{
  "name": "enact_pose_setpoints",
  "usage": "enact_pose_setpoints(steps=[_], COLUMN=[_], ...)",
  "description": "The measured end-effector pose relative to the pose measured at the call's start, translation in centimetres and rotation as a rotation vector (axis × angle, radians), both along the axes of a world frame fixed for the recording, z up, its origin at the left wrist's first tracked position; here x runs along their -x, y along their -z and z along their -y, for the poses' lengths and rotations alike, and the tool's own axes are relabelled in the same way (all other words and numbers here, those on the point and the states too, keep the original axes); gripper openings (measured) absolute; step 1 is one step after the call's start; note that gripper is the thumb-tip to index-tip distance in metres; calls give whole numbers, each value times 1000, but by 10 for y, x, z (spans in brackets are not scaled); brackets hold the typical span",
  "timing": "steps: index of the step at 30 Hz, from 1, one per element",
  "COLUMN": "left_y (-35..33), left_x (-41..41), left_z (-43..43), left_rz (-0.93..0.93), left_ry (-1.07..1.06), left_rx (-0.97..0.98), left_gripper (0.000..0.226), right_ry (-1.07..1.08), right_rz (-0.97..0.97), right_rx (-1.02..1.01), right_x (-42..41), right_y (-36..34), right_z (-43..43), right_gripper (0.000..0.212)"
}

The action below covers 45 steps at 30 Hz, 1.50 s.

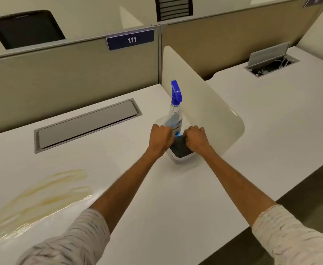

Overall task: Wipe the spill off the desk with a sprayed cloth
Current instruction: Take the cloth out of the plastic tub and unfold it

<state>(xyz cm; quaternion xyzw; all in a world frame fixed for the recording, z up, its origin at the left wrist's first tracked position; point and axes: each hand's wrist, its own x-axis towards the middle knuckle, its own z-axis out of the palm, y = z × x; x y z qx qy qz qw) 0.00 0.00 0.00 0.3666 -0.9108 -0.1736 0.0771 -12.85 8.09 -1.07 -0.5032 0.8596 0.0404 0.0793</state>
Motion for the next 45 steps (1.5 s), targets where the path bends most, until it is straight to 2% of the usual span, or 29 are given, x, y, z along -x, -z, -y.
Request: enact_pose_setpoints(steps=[5,9,14,21,26,32,37,45], left_y=[11,22,28,31,30,21,-2,-59], left_x=[6,8,6,3,-4,-16,-25,-55], left_z=[0,2,3,-1,-4,-11,-21,-10], left_rz=[96,160,144,-30,-210,-446,-642,-848], left_ry=[16,12,24,-35,2,49,83,170], left_rx=[-65,-139,-196,-227,-220,-369,-491,-412], left_gripper=[34,41,40,27,32,35,29,27], right_ry=[-105,-140,-144,-100,-71,6,21,52], right_rz=[-22,-7,8,-32,-53,-45,-96,-111], right_rx=[-27,-64,-99,-42,23,108,145,262], right_x=[8,11,11,7,10,7,-2,-34], right_y=[9,20,28,24,5,-31,-69,-137], right_z=[13,18,19,14,7,-6,-19,-30], right_gripper=[32,33,29,34,30,27,26,28])
